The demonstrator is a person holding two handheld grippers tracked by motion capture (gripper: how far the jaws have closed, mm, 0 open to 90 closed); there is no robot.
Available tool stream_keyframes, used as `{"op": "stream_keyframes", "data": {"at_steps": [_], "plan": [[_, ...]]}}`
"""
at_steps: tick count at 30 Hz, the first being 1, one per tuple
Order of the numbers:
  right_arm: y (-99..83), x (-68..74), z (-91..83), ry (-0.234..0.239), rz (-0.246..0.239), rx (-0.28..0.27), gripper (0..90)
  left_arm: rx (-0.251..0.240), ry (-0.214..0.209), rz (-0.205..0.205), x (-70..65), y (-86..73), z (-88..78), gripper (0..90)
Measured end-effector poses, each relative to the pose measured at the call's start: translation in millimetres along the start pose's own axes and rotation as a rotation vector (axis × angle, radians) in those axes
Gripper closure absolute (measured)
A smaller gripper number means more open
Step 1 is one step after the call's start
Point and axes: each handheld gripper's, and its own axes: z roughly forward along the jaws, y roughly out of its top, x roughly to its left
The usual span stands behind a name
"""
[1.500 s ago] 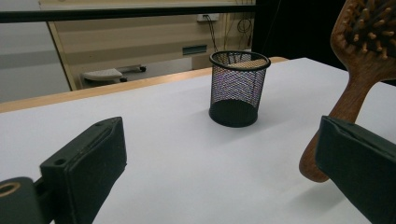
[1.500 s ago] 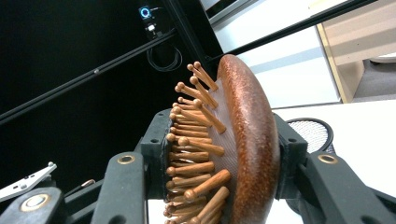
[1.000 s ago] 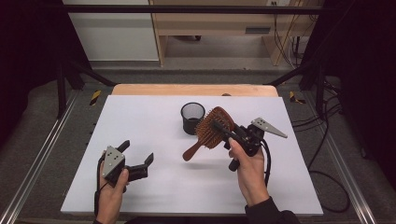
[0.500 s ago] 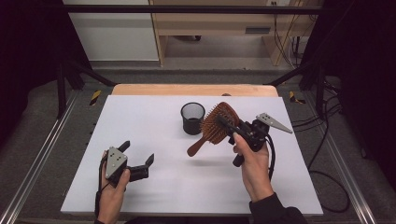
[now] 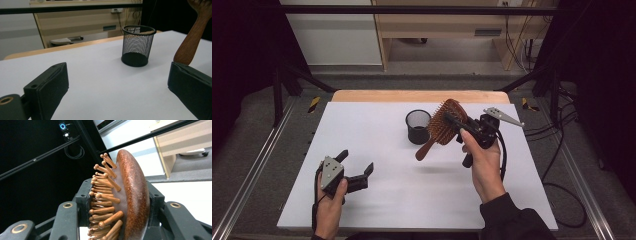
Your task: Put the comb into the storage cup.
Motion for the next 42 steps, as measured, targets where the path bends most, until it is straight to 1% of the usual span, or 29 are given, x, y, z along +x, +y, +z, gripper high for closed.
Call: {"op": "stream_keyframes", "data": {"at_steps": [1,2,3,4,7,10,12,15,17,18,23,25,28,30,35,37,42], "plan": [[1.6,1.3,1.0,0.004,0.003,0.005,51.2,0.007,-0.001,0.004,-0.1,-0.4,1.1,3.4],[3.2,2.8,1.8,0.005,-0.004,0.010,51.2,0.015,0.004,0.014,-0.2,-0.4,1.8,3.5],[4.4,4.4,2.4,0.004,-0.014,0.012,51.2,0.017,0.006,0.013,-0.1,-0.4,1.7,3.7],[5.1,4.9,2.9,0.004,-0.017,0.012,51.2,0.007,0.006,-0.003,0.3,-0.9,0.8,3.7],[9.1,4.9,6.8,0.008,-0.014,0.023,51.2,0.010,0.015,0.008,1.6,-0.6,-0.5,3.4],[13.2,5.0,8.9,0.008,-0.019,0.032,51.1,0.005,0.023,0.001,5.1,-1.0,-3.2,3.5],[16.3,5.5,9.6,0.010,-0.020,0.034,51.1,0.002,0.026,-0.012,7.2,-1.3,-4.0,3.5],[21.5,6.9,11.2,0.010,-0.024,0.038,51.1,0.002,0.029,-0.014,8.7,-1.3,-3.7,3.5],[25.3,8.2,11.8,0.010,-0.034,0.042,51.1,0.002,0.033,-0.004,9.5,-0.9,-4.6,3.5],[27.0,8.7,11.7,0.011,-0.037,0.043,51.1,0.000,0.036,-0.006,10.2,-0.7,-5.7,3.5],[33.9,8.9,10.8,0.012,-0.028,0.031,51.1,-0.002,0.047,0.001,13.8,-0.1,-7.8,3.5],[36.7,9.5,11.3,0.018,-0.023,0.027,51.1,-0.004,0.053,-0.006,15.2,-0.7,-8.5,3.5],[40.9,9.5,13.8,0.018,-0.029,0.025,51.1,-0.006,0.058,-0.010,17.3,-0.6,-9.8,3.5],[43.1,8.7,16.4,0.018,-0.021,0.024,51.1,-0.010,0.059,-0.017,18.5,-0.7,-11.2,3.5],[46.3,8.9,20.8,0.018,-0.018,0.024,51.0,-0.007,0.060,-0.012,19.4,-0.8,-10.2,3.6],[47.0,9.1,22.1,0.015,-0.009,0.025,51.0,-0.008,0.060,-0.016,19.6,-0.9,-11.0,3.6],[47.6,10.2,24.3,0.019,-0.020,0.029,51.0,-0.011,0.062,-0.009,20.2,-0.3,-11.0,3.6]]}}
